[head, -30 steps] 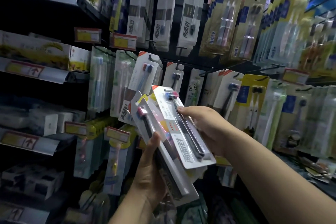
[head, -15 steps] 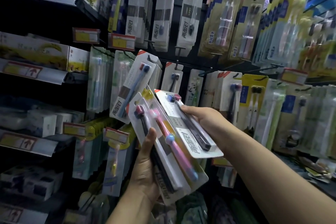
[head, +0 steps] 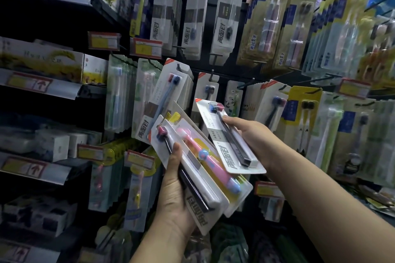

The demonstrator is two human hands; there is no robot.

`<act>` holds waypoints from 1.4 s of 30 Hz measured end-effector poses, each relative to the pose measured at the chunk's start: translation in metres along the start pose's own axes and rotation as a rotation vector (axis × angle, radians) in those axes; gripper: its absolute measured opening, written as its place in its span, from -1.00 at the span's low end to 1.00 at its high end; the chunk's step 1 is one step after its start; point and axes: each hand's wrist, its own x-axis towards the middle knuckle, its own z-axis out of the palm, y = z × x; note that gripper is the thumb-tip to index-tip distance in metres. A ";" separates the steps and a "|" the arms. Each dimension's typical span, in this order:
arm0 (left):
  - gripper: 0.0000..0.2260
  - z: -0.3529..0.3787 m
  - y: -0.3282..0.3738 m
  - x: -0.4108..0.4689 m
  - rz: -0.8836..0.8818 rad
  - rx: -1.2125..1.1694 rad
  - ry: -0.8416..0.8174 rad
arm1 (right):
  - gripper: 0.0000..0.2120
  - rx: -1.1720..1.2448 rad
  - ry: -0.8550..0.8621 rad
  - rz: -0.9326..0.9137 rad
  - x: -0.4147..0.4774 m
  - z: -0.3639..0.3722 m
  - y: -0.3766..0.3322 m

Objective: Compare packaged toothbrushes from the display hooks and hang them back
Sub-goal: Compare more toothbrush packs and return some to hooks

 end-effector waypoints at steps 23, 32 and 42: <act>-0.49 0.033 0.009 -0.031 -0.013 -0.022 0.029 | -0.82 -0.031 0.175 -0.233 0.017 -0.028 -0.006; -0.47 0.041 0.014 -0.038 -0.053 -0.024 -0.073 | -0.88 -0.119 0.142 -0.386 0.030 -0.003 -0.020; -0.51 0.045 0.012 -0.039 -0.056 0.019 -0.055 | -0.94 -0.125 0.160 -0.417 0.038 0.005 -0.012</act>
